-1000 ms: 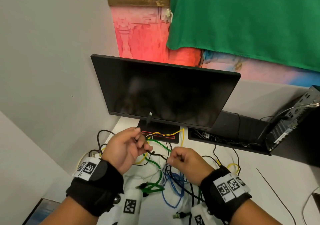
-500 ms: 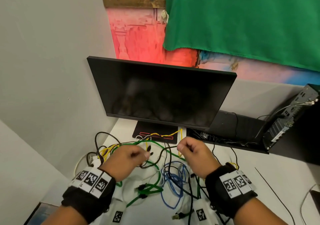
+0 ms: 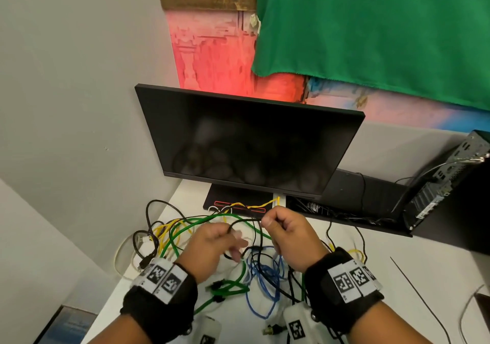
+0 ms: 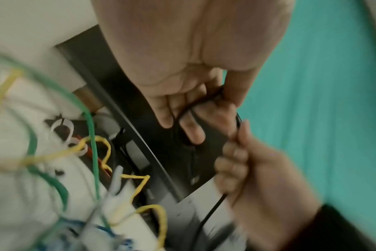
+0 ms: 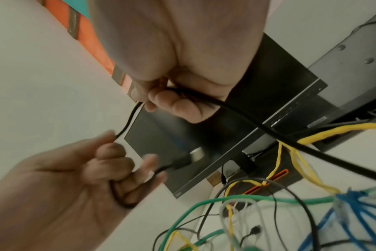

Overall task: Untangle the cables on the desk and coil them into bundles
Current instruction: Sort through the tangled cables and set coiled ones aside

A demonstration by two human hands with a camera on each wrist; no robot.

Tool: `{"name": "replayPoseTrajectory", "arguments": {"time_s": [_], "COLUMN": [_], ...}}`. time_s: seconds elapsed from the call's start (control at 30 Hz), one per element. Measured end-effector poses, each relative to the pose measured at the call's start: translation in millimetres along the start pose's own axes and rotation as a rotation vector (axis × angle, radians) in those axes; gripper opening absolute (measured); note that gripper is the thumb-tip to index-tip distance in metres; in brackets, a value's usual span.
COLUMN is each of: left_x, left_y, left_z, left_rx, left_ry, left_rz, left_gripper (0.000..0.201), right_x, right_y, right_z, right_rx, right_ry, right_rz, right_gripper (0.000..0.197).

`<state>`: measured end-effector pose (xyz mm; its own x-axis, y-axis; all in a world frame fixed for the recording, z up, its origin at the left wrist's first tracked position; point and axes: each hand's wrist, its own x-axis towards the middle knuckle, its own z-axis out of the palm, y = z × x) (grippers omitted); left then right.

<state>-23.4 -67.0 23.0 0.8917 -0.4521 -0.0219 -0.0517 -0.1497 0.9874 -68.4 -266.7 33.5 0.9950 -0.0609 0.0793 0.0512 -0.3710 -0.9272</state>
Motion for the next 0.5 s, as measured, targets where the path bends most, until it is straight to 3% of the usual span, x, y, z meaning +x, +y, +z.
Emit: {"name": "replayPoseTrajectory", "arguments": {"time_s": [0.07, 0.17, 0.27, 0.33, 0.37, 0.43, 0.5], "left_x": [1, 1, 0, -2, -2, 1, 5], "left_y": [4, 12, 16, 18, 19, 21, 23], "left_z": [-12, -43, -60, -56, -51, -39, -28], "left_rx": [-0.377, -0.763, -0.769, -0.733, -0.703, -0.565, -0.331], "left_ry": [0.178, 0.177, 0.09, 0.083, 0.09, 0.109, 0.113], "left_rz": [-0.028, -0.117, -0.181, -0.174, -0.152, -0.088, -0.036], "left_gripper": [0.025, 0.026, 0.029, 0.029, 0.027, 0.022, 0.018], "right_x": [1, -1, 1, 6, 7, 2, -9], "right_y": [6, 22, 34, 38, 38, 35, 27], "right_z": [-9, -30, -42, -39, -34, -15, 11], "right_rx": [-0.048, -0.109, -0.079, -0.193, -0.315, -0.616, -0.766], "right_ry": [0.001, -0.005, 0.136, 0.274, 0.264, 0.021, -0.306], "right_rz": [-0.003, 0.072, 0.133, 0.149, 0.168, 0.191, 0.111], "right_gripper": [0.015, 0.017, 0.018, 0.018, 0.019, 0.021, 0.019]}}
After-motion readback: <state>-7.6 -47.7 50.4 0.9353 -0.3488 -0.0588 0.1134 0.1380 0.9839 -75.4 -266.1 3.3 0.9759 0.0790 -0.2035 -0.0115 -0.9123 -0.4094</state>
